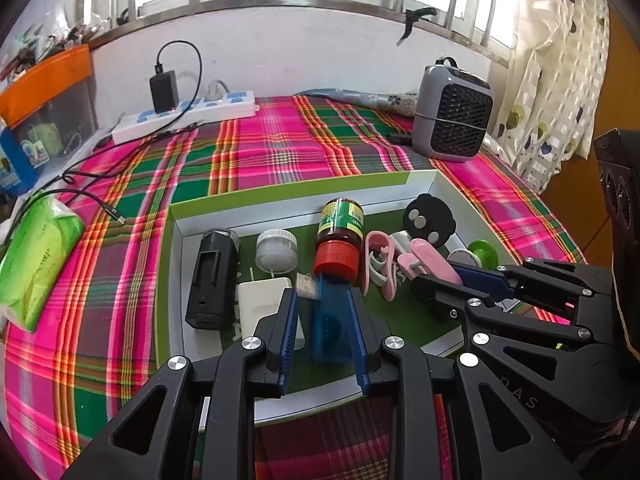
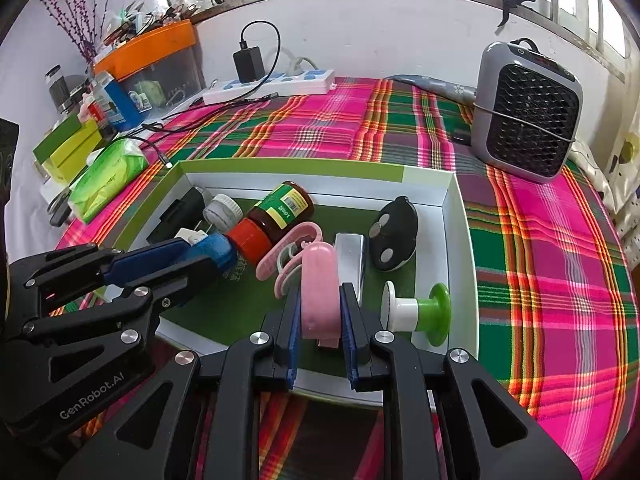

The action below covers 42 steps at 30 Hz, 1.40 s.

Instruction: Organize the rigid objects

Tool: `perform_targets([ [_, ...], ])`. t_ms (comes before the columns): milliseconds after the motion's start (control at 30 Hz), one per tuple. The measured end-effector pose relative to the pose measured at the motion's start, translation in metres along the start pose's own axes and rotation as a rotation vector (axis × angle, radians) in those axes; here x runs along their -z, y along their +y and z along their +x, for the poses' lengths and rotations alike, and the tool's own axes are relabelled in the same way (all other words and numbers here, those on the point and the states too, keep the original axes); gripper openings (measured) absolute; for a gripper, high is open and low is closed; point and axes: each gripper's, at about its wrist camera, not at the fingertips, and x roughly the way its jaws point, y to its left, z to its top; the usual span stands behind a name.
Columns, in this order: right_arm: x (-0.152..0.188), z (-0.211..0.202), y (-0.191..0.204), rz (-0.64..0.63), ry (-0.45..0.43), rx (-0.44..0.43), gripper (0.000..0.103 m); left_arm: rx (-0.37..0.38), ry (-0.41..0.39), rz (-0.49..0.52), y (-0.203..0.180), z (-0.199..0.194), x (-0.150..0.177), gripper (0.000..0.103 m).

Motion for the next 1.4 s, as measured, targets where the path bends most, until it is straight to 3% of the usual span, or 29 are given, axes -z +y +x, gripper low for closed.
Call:
perform_targets([
  [200,0.000,0.000,0.000,0.004,0.000,-0.001,0.021,-0.004,0.000,0.002,0.000,-0.001,0.000,0.026],
  [367,0.000,0.000,0.001,0.000,0.000,0.001,0.030,-0.010,-0.002,0.006,0.000,-0.001,0.002,0.027],
  [767,0.002,-0.002,0.004,0.007,-0.003,0.013,0.038,-0.022,-0.010,0.000,0.000,-0.007,0.006,0.027],
  [1400,0.009,-0.018,0.013,0.016,-0.031,0.015,0.038,-0.046,-0.051,-0.010,0.000,-0.035,0.015,0.028],
])
